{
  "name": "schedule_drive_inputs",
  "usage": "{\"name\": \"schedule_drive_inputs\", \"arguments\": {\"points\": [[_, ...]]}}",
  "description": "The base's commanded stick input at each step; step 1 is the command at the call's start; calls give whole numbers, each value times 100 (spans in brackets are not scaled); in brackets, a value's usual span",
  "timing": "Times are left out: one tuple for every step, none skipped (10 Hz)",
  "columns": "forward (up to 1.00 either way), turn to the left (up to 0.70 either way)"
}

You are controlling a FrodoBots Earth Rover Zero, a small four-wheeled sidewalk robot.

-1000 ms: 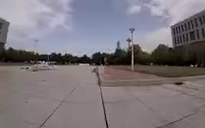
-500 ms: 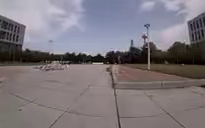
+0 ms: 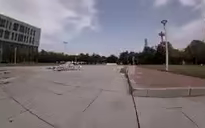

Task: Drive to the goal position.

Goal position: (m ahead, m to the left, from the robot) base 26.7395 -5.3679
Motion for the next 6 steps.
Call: {"name": "schedule_drive_inputs", "arguments": {"points": [[100, 0], [100, 0], [100, 0], [100, 0], [100, 0], [100, 0]]}}
